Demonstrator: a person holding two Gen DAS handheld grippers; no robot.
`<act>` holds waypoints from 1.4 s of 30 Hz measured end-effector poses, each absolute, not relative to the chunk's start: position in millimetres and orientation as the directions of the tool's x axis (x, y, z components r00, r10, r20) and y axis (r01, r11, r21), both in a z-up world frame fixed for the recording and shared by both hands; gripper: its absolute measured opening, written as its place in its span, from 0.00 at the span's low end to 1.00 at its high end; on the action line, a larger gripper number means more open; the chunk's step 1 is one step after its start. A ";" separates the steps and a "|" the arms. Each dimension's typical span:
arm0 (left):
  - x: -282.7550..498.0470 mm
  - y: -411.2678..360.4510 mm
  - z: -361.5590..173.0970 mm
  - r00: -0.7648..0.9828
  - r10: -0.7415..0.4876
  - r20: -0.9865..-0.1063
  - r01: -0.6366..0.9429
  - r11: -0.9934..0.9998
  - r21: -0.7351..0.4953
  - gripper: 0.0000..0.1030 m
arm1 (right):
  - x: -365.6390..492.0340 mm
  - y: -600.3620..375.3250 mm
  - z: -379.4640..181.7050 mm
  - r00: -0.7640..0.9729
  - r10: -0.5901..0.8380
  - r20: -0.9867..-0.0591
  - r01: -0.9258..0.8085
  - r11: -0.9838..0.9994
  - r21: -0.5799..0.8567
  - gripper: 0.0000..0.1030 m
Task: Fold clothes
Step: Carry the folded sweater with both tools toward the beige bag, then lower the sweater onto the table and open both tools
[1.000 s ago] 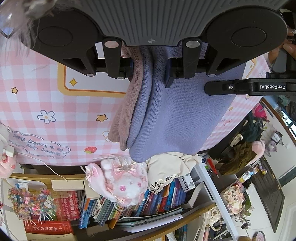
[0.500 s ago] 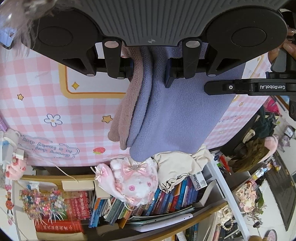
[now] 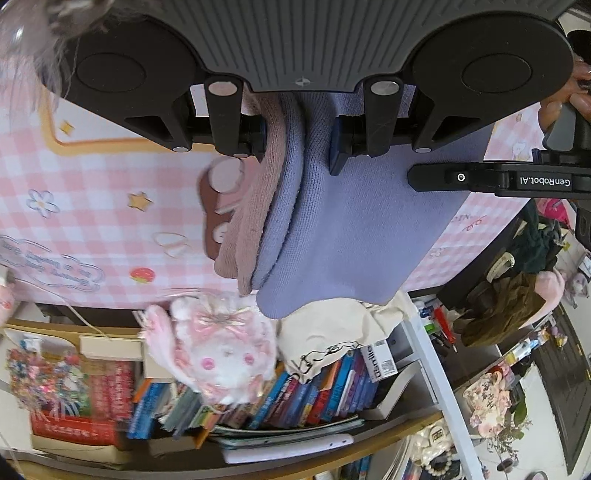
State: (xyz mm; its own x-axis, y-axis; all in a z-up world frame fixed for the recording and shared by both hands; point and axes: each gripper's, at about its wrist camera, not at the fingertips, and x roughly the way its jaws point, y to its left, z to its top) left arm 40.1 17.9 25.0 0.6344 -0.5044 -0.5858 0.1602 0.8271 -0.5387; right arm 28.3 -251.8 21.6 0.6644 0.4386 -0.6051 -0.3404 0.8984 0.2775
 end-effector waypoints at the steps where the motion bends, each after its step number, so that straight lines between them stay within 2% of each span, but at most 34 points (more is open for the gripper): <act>1: 46.5 25.1 23.4 0.631 -0.507 -0.587 0.162 0.826 -0.540 0.44 | 34.0 -245.2 20.4 0.664 0.437 -0.607 -0.339 0.899 0.277 0.27; 15: 148.8 90.7 -9.0 0.580 -0.534 -0.615 0.168 0.817 -0.552 0.44 | 132.3 -178.9 -6.8 0.653 0.398 -0.644 -0.296 0.917 0.267 0.27; 22: 193.3 104.8 -26.6 0.555 -0.541 -0.632 0.132 0.808 -0.575 0.44 | 178.5 -174.5 -24.4 0.640 0.393 -0.660 -0.224 0.917 0.329 0.28; 32: 214.5 112.7 -33.4 0.554 -0.538 -0.635 0.101 0.801 -0.590 0.46 | 208.7 -173.5 -31.1 0.633 0.390 -0.669 -0.154 0.910 0.385 0.33; 38: 216.5 109.3 -30.5 0.562 -0.506 -0.655 0.084 0.822 -0.564 0.51 | 208.9 -178.7 -33.9 0.628 0.399 -0.668 -0.133 0.901 0.413 0.41; 42: 205.8 104.1 -20.4 0.584 -0.459 -0.670 0.089 0.856 -0.509 0.54 | 202.4 -183.2 -28.2 0.638 0.391 -0.663 -0.125 0.903 0.412 0.63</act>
